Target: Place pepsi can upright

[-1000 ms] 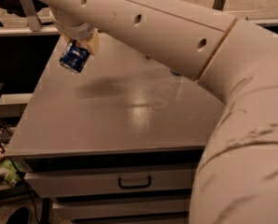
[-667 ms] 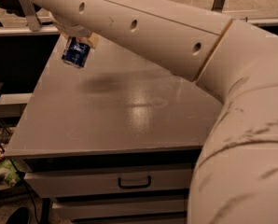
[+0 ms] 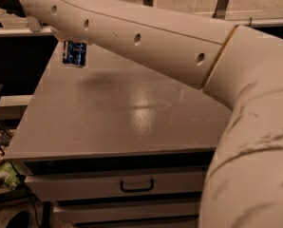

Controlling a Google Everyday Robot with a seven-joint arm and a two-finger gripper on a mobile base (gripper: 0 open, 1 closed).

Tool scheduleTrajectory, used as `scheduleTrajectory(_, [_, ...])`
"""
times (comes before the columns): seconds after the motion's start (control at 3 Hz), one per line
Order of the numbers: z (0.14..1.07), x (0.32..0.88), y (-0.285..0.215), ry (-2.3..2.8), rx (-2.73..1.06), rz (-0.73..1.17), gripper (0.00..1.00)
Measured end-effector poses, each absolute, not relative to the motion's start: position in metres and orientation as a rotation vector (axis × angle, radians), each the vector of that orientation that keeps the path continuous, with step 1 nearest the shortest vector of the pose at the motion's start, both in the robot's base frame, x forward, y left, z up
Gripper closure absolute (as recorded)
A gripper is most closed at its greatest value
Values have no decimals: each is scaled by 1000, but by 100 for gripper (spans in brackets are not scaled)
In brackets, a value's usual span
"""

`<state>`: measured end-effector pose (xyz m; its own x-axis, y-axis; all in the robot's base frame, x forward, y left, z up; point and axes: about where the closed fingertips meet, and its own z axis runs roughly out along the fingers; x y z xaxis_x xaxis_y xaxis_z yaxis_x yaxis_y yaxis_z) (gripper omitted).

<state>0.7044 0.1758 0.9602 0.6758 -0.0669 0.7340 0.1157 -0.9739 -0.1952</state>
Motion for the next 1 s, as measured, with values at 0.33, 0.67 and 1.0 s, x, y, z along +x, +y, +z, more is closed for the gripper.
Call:
scheduleTrajectory(0.33, [959,701,183,-229,-2647,-1214,100])
scheduleTrajectory(0.67, [955,693,181,-451,-2632,-1259,100])
scheduleTrajectory(1.0, [955,693,181,-451,-2632,-1259,100])
